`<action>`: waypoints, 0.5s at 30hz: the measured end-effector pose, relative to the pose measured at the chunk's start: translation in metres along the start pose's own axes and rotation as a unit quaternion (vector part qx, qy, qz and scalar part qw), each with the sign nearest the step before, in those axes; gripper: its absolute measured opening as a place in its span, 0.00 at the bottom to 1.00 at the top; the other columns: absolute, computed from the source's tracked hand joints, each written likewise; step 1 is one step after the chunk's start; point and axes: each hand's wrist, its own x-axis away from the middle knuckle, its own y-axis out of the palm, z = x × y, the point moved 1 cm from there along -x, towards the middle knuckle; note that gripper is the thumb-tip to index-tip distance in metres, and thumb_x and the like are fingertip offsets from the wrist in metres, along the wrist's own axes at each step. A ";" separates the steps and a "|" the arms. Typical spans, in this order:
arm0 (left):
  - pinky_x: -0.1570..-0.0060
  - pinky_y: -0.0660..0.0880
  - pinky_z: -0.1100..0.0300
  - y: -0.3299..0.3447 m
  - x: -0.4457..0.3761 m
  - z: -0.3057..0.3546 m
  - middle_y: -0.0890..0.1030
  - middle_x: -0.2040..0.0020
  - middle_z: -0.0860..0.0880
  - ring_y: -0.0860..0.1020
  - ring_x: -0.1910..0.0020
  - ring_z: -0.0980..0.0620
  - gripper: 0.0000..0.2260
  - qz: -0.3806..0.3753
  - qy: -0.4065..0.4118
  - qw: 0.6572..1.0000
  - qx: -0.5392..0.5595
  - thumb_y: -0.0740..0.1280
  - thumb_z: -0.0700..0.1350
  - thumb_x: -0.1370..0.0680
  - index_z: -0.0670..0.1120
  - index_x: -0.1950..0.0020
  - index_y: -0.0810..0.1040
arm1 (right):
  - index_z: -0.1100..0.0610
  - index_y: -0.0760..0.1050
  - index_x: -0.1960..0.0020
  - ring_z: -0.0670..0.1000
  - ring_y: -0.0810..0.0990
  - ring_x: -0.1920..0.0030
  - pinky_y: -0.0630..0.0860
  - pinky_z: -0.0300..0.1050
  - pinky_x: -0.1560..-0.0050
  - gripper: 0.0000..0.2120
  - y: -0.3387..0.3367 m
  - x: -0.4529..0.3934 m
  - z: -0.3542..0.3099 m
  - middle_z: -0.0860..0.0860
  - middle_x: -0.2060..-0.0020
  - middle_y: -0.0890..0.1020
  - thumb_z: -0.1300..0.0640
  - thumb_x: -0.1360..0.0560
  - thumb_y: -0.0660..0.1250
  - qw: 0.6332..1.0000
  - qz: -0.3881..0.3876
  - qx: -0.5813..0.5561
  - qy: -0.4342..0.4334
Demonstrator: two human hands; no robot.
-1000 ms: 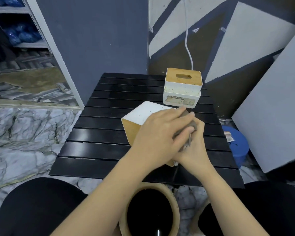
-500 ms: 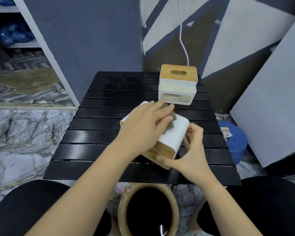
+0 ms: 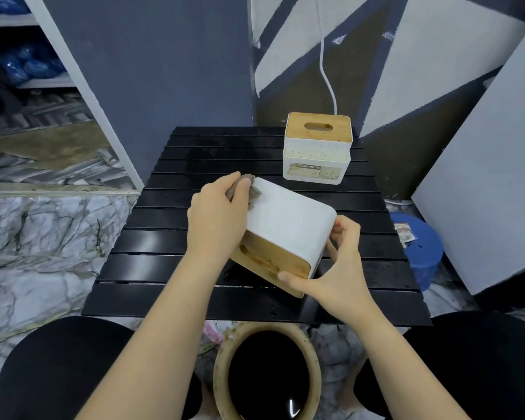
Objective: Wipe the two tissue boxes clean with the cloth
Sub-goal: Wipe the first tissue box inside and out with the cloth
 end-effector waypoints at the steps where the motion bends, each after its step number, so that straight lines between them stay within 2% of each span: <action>1: 0.37 0.72 0.51 0.001 0.003 0.000 0.82 0.37 0.53 0.76 0.35 0.47 0.16 0.024 -0.004 1.000 -0.006 0.60 0.54 0.16 0.53 0.32 0.79 | 0.48 0.58 0.29 0.31 0.67 0.31 0.67 0.23 0.38 0.52 0.000 0.000 0.000 0.38 0.31 0.67 0.59 0.42 0.88 1.000 -0.002 -0.001 -0.001; 4: 0.41 0.71 0.51 0.008 0.019 0.001 0.82 0.38 0.50 0.77 0.37 0.45 0.17 0.073 0.010 0.997 -0.030 0.57 0.53 0.14 0.51 0.30 0.77 | 0.48 0.58 0.29 0.30 0.68 0.32 0.68 0.23 0.38 0.52 0.000 -0.001 0.001 0.35 0.33 0.67 0.59 0.42 0.88 1.000 -0.008 0.003 -0.006; 6: 0.37 0.71 0.49 0.014 0.032 0.000 0.81 0.36 0.47 0.77 0.36 0.44 0.18 0.099 0.077 0.989 -0.076 0.57 0.50 0.14 0.47 0.29 0.77 | 0.49 0.58 0.29 0.31 0.68 0.32 0.68 0.24 0.38 0.52 -0.001 -0.002 0.002 0.37 0.32 0.68 0.58 0.41 0.88 1.000 -0.012 0.002 -0.005; 8: 0.35 0.71 0.45 0.022 0.042 -0.001 0.81 0.37 0.43 0.77 0.36 0.41 0.17 0.119 0.155 0.972 -0.133 0.58 0.47 0.15 0.42 0.32 0.79 | 0.50 0.59 0.28 0.33 0.69 0.31 0.70 0.25 0.38 0.52 -0.002 -0.004 0.002 0.39 0.32 0.69 0.58 0.42 0.88 1.000 -0.018 -0.004 -0.005; 10: 0.38 0.72 0.42 0.032 0.054 0.003 0.81 0.39 0.41 0.78 0.40 0.39 0.16 0.120 0.213 0.958 -0.153 0.60 0.45 0.17 0.40 0.35 0.80 | 0.50 0.59 0.29 0.35 0.72 0.32 0.71 0.26 0.39 0.52 -0.002 -0.004 0.000 0.40 0.32 0.70 0.55 0.43 0.87 1.000 -0.020 -0.023 0.000; 13: 0.39 0.71 0.46 0.050 0.081 0.026 0.81 0.39 0.42 0.78 0.41 0.40 0.15 0.078 0.275 0.940 -0.186 0.62 0.44 0.19 0.40 0.37 0.81 | 0.52 0.59 0.31 0.35 0.77 0.40 0.74 0.29 0.44 0.42 -0.001 -0.004 -0.004 0.43 0.37 0.75 0.45 0.36 0.78 0.999 -0.005 -0.040 -0.006; 15: 0.39 0.70 0.49 0.064 0.091 0.035 0.81 0.40 0.42 0.77 0.41 0.42 0.14 0.032 0.304 0.927 -0.216 0.64 0.43 0.21 0.40 0.38 0.81 | 0.56 0.61 0.35 0.35 0.78 0.49 0.74 0.31 0.48 0.31 -0.001 -0.005 -0.002 0.45 0.45 0.76 0.44 0.29 0.72 1.000 -0.008 -0.018 -0.022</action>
